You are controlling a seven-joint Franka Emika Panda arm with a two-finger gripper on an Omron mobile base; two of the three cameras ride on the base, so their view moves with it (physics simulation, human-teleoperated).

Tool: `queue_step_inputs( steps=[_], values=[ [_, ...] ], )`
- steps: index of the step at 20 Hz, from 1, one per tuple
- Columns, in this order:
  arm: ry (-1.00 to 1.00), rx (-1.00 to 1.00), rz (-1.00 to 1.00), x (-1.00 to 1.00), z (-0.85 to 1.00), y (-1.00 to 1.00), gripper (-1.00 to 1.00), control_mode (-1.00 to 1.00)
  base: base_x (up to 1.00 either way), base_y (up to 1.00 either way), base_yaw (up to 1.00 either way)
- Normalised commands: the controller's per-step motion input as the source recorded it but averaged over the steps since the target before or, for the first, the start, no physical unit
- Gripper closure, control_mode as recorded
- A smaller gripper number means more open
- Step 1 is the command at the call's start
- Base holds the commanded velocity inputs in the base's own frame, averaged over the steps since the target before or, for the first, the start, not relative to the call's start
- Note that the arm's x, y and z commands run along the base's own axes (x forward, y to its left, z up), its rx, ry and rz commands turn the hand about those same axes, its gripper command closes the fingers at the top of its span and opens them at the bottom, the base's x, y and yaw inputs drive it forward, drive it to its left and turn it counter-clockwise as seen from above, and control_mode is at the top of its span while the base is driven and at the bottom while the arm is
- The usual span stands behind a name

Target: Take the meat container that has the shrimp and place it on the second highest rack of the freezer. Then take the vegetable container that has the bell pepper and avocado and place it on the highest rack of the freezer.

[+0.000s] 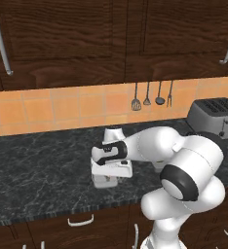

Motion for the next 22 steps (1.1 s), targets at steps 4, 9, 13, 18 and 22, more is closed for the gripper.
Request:
queue_step_inputs(
  steps=[4, 9, 13, 18, 22],
  values=[
    [0.0, 0.0, 0.0, 0.0, 0.0, 0.0, 1.0, -1.0, 0.0, 0.0, 0.0],
    [0.0, 0.0, 0.0, 0.0, 0.03, 0.0, 1.0, -1.0, 0.0, 0.0, 0.0],
    [-0.02, 0.0, 0.01, 0.0, 0.36, -0.09, 1.0, -1.0, 0.0, 0.0, 0.0],
    [0.0, 0.0, 0.05, 0.0, 0.41, -0.21, 1.0, -1.0, 0.0, 0.0, 0.0],
    [0.02, 0.0, 0.18, -0.17, 0.65, -0.24, 1.0, -1.0, 0.0, 0.0, 0.0]
  ],
)
